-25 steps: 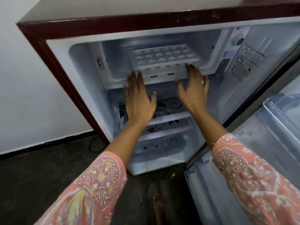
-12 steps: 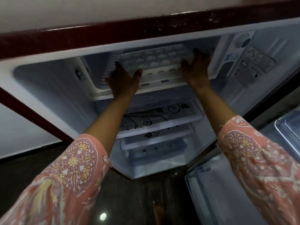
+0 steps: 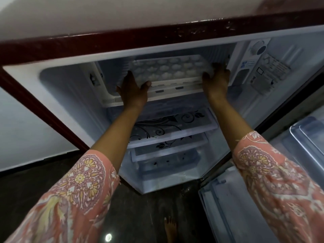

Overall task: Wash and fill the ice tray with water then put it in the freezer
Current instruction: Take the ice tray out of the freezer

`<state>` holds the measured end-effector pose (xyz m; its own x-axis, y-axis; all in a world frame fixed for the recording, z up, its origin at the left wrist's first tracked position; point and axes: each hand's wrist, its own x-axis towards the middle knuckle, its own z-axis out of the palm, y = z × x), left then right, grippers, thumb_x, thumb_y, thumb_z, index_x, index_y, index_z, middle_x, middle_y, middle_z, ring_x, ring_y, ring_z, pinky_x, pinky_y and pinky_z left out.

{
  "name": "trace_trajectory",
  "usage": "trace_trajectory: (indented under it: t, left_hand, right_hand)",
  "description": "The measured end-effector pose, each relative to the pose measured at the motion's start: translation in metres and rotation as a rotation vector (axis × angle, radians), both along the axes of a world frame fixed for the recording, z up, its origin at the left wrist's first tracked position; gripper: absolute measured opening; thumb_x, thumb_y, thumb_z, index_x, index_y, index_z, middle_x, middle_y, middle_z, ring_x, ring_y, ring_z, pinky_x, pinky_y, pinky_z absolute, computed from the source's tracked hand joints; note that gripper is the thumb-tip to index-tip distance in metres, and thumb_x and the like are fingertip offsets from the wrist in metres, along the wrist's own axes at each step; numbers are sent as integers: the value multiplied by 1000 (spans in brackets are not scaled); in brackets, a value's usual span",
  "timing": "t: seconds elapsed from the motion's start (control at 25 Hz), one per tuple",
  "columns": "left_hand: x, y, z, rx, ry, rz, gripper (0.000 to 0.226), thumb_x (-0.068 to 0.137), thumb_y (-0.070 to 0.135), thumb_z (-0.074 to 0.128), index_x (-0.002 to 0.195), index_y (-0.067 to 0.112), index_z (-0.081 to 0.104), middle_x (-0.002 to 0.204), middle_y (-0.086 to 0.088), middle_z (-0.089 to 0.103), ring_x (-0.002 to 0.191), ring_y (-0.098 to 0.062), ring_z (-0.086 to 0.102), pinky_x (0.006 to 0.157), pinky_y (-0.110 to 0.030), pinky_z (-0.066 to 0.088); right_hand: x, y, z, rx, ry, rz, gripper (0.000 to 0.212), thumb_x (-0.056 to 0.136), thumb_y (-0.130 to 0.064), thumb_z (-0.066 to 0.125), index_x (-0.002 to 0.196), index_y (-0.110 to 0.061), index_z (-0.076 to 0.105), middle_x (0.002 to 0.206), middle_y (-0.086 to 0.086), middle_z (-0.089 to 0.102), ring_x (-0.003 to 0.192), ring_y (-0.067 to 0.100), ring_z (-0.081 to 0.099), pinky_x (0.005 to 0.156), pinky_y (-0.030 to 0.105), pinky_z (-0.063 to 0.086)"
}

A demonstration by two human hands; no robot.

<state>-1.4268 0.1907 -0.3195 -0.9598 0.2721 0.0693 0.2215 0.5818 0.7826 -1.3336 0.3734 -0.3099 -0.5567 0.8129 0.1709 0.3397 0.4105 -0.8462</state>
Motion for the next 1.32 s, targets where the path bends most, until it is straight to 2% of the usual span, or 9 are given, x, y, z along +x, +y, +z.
trace_trajectory:
  t: [0.16,0.32,0.44,0.48,0.68,0.88,1.04,1.16,1.32]
  left_hand:
    - [11,-16,-2,85,12,-50,69,94,31,53,150,14,16,156,-6,20,144,-23,15,117,-44,-6]
    - [30,-31,-7,160,28,-89,69,92,26,57,148,13,20,154,-7,27,141,-24,23,118,-46,7]
    - [46,-47,-16,232,-8,-134,71,91,27,59,149,13,22,153,-8,29,140,-28,26,116,-48,20]
    - [53,-53,-18,241,-25,-145,70,90,27,59,149,13,22,153,-9,29,140,-28,26,115,-47,24]
    - [101,-88,-16,234,-34,-178,67,93,23,56,149,11,22,153,-10,26,139,-26,28,114,-45,26]
    - [154,-125,-19,241,-75,-213,68,94,20,54,150,10,16,155,-9,19,141,-24,23,116,-39,21]
    - [193,-150,-29,288,-87,-268,62,93,15,55,148,11,24,148,-7,32,133,-21,35,111,-33,30]
    - [216,-172,-39,295,-90,-323,59,92,17,57,145,12,30,141,-9,40,127,-21,42,108,-38,35]
    - [245,-199,-49,341,-132,-409,56,89,16,60,139,14,35,131,-7,48,120,-21,48,103,-39,41]
  right_hand:
    - [22,-15,-2,-40,24,-40,41,94,-11,48,134,-4,41,139,20,29,120,30,46,94,14,31]
    - [49,-33,-5,-73,59,-60,41,88,-9,49,129,-1,47,136,17,37,109,23,50,97,22,39]
    - [73,-47,-6,-58,68,-70,34,79,-16,45,111,-5,53,121,8,44,96,20,49,77,18,38]
    - [81,-52,-7,-68,68,-84,36,83,-13,46,116,-3,52,122,6,43,99,21,50,76,17,36]
    - [127,-91,-10,-133,58,-81,49,89,-4,44,138,-6,38,138,12,43,124,24,44,91,19,33]
    - [185,-135,-9,-170,52,-121,45,89,-2,43,134,-8,42,126,8,53,101,15,47,72,11,31]
    - [230,-166,-13,-241,72,-147,47,90,-2,43,135,-10,40,119,3,51,103,15,47,80,19,34]
    - [260,-185,-21,-285,87,-155,45,88,-1,42,132,-11,42,108,-2,48,96,15,48,78,25,38]
    - [293,-204,-33,-284,93,-188,46,85,2,42,130,-8,46,119,5,53,103,16,50,81,24,38]
